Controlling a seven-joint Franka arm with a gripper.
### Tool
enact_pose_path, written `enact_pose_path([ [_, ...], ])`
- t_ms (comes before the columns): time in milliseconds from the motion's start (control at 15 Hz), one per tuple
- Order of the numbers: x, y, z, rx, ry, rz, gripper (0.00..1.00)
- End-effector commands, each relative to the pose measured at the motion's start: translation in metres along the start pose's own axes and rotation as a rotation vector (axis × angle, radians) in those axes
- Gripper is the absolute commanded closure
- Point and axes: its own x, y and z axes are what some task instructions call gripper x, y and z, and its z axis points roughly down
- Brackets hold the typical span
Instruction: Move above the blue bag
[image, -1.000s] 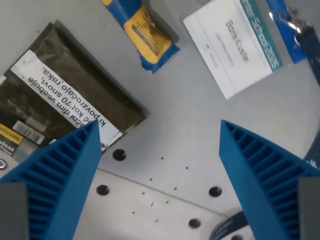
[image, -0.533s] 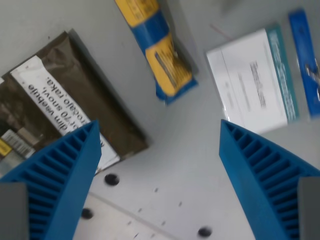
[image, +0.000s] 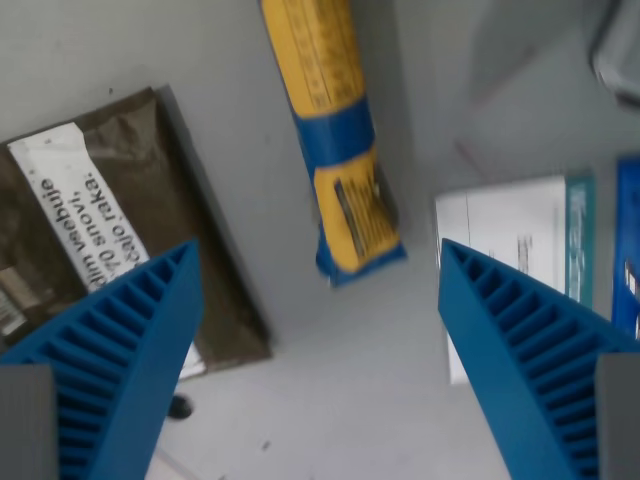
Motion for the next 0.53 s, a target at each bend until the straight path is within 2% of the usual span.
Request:
enact_pose_path([
  [67,0.013,0.005,0.01,0.036,0.004,-0.304,0.0],
  [533,0.027,0.008,0.032,0.023,0.006,-0.364,0.0],
])
